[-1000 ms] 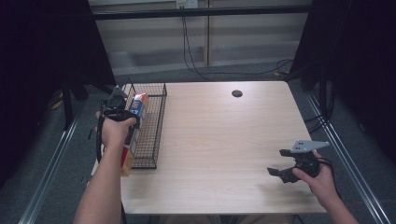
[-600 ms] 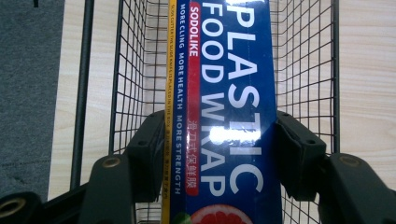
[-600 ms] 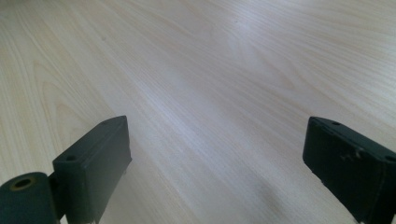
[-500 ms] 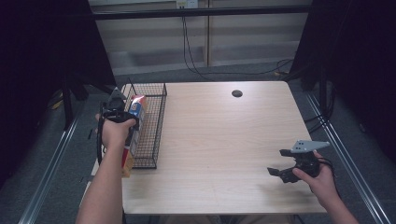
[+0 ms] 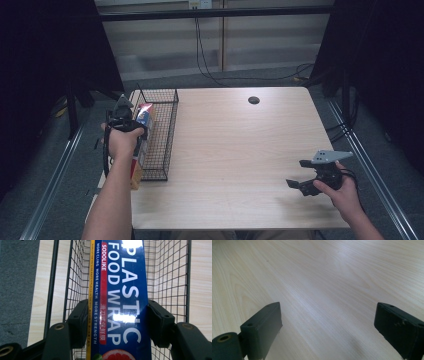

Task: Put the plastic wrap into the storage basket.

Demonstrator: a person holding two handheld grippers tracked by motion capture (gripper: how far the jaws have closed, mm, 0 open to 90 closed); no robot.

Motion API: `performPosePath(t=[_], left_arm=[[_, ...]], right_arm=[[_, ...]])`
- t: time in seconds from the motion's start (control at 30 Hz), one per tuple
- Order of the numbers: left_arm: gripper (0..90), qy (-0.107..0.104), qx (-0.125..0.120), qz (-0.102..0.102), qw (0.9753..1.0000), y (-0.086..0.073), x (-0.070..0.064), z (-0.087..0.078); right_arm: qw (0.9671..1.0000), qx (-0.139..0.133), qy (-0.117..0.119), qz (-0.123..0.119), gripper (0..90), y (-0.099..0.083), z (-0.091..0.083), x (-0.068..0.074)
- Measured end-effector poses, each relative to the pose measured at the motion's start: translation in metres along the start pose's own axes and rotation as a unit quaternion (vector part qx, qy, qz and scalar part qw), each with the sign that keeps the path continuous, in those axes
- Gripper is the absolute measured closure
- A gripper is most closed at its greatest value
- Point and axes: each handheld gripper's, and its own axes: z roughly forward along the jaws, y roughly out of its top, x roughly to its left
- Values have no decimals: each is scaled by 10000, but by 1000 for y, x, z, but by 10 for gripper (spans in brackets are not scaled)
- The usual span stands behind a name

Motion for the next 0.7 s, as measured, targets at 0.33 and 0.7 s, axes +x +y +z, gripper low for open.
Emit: performPosePath(t=[0.33, 0.7], left_arm=[[421, 14, 53, -103, 9999, 1, 2, 6], [420, 72, 92, -113, 9999, 1, 1, 11]], right_arm=[[10000, 10, 1, -14, 72, 0, 1, 0], [10000, 17, 6, -16, 72, 0, 1, 0]])
